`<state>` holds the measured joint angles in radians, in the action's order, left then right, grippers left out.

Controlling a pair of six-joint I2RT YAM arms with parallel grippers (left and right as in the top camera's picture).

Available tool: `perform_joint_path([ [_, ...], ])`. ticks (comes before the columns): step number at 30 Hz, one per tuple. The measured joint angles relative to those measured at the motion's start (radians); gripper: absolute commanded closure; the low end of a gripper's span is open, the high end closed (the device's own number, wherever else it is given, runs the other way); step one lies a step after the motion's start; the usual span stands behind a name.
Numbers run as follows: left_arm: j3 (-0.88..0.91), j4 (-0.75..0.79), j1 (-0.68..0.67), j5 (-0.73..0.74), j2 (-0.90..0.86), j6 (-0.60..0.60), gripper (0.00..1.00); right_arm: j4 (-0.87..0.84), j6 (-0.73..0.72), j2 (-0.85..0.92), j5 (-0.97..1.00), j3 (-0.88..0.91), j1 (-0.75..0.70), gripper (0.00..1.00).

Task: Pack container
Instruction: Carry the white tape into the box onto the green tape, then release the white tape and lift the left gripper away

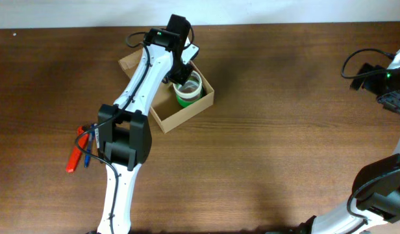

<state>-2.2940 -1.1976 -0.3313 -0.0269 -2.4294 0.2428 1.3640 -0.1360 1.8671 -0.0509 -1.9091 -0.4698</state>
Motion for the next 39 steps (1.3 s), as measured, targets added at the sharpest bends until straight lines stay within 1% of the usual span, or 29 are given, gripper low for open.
perform_joint_path([
  [5, 0.000, 0.011, -0.001, 0.001, 0.000, 0.000, 0.96, 0.000, 0.000, 0.000, 0.000, 0.000, 0.000, 0.01],
  [13, 0.000, 0.021, 0.000, 0.001, 0.000, 0.000, 0.88, 0.000, 0.000, 0.000, 0.000, 0.000, 0.000, 0.01],
  [15, 0.000, 0.022, 0.000, 0.001, 0.000, -0.001, 0.84, 0.000, 0.000, 0.000, 0.000, 0.000, 0.000, 0.01],
  [17, 0.000, 0.023, -0.001, 0.001, 0.000, -0.003, 0.83, 0.000, 0.000, 0.000, 0.000, 0.000, 0.000, 0.01],
  [26, 0.000, 0.009, 0.000, 0.001, 0.000, -0.003, 0.84, 0.000, 0.000, 0.000, 0.000, 0.000, 0.000, 0.01],
  [31, -0.032, -0.103, -0.001, -0.001, 0.000, -0.003, 0.83, 0.000, 0.000, 0.000, 0.000, 0.000, 0.000, 0.00],
  [32, -0.052, -0.123, -0.001, -0.004, 0.000, -0.003, 0.79, 0.000, 0.000, 0.000, 0.000, 0.000, 0.000, 0.01],
  [33, -0.082, -0.146, -0.001, -0.014, 0.000, -0.002, 0.69, 0.000, 0.001, 0.000, 0.000, 0.000, 0.000, 0.01],
  [34, -0.112, -0.163, -0.002, -0.027, 0.000, 0.001, 0.62, 0.000, 0.000, 0.000, 0.000, 0.000, 0.000, 0.01],
  [35, -0.147, -0.178, -0.003, -0.039, 0.000, 0.000, 0.59, 0.000, 0.000, 0.000, 0.000, 0.000, 0.000, 0.01],
  [39, -0.273, -0.214, -0.006, -0.076, 0.005, -0.004, 0.56, 0.000, 0.001, 0.000, 0.000, 0.000, 0.000, 0.01],
])
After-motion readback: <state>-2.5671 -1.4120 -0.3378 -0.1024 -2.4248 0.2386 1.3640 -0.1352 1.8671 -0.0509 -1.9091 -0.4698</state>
